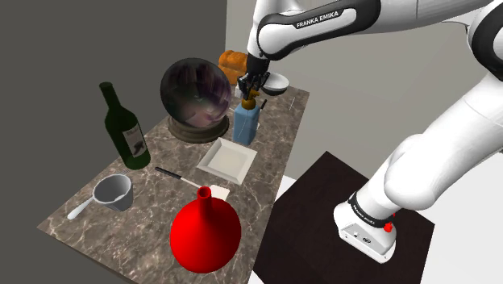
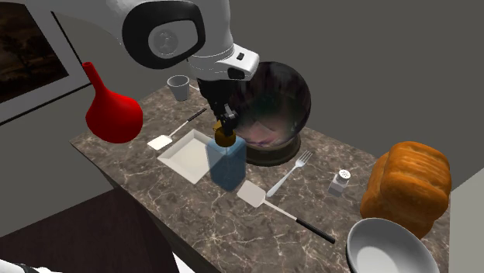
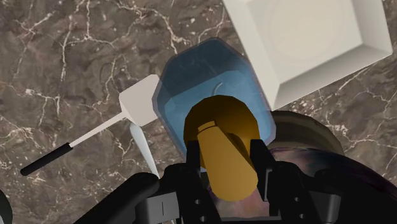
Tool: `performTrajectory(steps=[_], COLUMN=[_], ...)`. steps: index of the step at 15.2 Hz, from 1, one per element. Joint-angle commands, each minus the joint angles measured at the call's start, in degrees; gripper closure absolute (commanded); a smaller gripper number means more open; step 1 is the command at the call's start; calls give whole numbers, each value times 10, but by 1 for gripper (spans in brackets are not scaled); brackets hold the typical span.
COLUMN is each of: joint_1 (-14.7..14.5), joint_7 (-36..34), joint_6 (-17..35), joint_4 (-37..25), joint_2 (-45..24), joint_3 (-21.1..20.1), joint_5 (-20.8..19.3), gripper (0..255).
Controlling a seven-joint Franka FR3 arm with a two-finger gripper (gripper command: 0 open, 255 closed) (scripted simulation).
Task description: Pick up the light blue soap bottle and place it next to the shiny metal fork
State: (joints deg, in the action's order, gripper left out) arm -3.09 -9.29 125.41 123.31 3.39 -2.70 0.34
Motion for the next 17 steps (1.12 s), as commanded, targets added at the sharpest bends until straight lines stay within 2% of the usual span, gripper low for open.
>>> performTrajectory(steps=[1, 17], joint_1=[0, 0], joint_7=[0, 1], joint_6=[-8, -130], joint_4=[-5, -98], joint_2=[2, 31], joint_3=[0, 1], joint_5=[0, 1], gripper=[255, 255])
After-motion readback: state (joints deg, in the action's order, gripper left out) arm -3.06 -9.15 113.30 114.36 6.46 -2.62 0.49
